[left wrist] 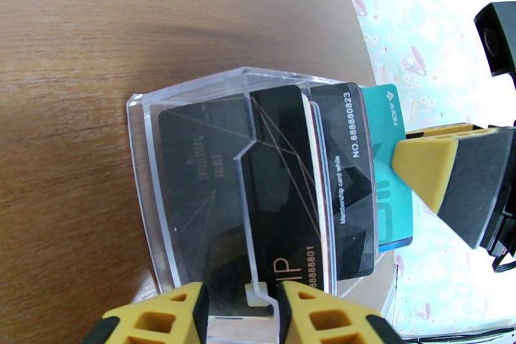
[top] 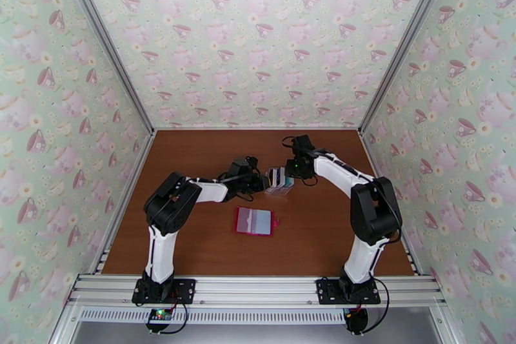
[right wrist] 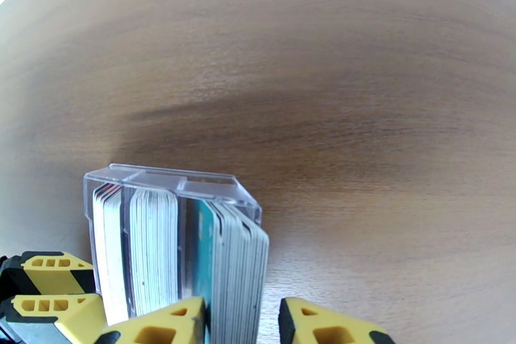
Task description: Put the credit cards into the card holder
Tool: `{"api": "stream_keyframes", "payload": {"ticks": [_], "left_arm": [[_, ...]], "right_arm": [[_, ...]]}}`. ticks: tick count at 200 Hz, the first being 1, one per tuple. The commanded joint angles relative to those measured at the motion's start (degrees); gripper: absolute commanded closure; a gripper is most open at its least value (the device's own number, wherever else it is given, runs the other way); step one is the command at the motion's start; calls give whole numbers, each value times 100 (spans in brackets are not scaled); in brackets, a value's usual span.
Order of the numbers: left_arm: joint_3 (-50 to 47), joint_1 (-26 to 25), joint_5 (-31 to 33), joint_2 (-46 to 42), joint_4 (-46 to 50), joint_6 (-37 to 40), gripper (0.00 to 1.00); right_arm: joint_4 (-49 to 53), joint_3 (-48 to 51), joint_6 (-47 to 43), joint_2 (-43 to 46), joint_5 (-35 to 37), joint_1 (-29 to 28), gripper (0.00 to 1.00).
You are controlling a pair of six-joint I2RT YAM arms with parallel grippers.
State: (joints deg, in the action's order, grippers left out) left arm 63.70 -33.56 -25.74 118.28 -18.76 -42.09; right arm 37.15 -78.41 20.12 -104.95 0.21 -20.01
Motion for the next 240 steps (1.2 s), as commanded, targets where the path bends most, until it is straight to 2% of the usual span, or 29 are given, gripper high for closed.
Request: {"api": "stream_keyframes", "payload": {"ticks": [1,139,173,240], "left_arm": [[-240,95,210,319,576,-54,66],[-245,95,214,301,560,-81,66],[-249,81,157,300,503,-95,66],[-362,51,43,275,188,-307,66]], "right_arm": [[246,-105,-60,146,497,129,63],[419,-144,-105,194,843,87,72],[269,-128,-115,186,522,-162,60],[310,-255,-78,56,484,-220,59]]}}
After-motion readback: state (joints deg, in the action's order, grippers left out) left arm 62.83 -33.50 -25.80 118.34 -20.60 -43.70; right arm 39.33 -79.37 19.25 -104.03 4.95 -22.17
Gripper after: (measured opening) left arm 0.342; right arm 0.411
